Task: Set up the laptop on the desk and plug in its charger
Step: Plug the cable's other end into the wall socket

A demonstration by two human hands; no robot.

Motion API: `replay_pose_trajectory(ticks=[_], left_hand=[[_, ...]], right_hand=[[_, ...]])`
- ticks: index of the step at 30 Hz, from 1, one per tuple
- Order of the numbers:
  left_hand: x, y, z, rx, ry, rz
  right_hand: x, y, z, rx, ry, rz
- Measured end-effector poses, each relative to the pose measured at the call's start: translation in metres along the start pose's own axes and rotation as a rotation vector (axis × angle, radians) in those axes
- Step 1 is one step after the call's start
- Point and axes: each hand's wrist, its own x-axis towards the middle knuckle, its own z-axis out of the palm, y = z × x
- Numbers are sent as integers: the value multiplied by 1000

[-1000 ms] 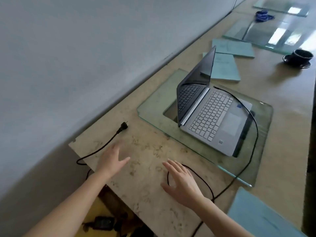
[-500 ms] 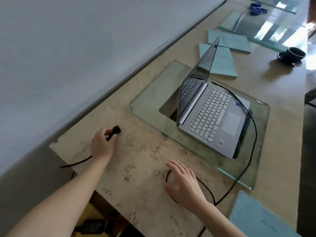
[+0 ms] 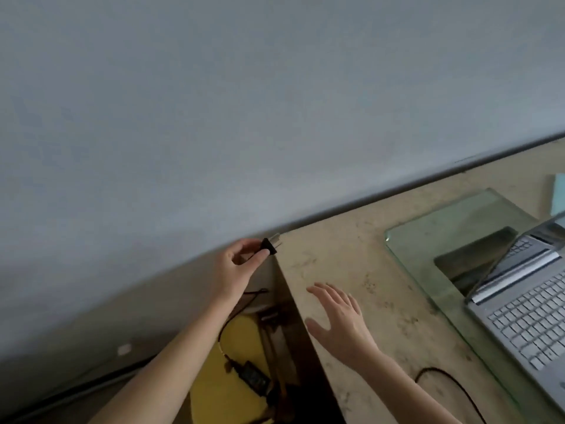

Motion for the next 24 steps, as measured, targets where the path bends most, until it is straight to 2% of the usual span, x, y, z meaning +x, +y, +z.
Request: replay_pose_trajectory(ticks=[5,11,16,20,24], left_hand=[[-27,-2,-112,39,199,18],[-79,-25,-235,-20,478,-20],[-124,-52,-331,-14,626,-79],[-148,-88,-377,-15,716,-146],[-166,-129,-388,-110,772,-261]], right_hand=[[13,-73,28,4,-79,-161],[21,-155,78,-73,-214,-254],[37,-224,124,-106,-270,-308],[54,-257,156,-145,-313,-351],[72,-268,189,-184,-361,-328]])
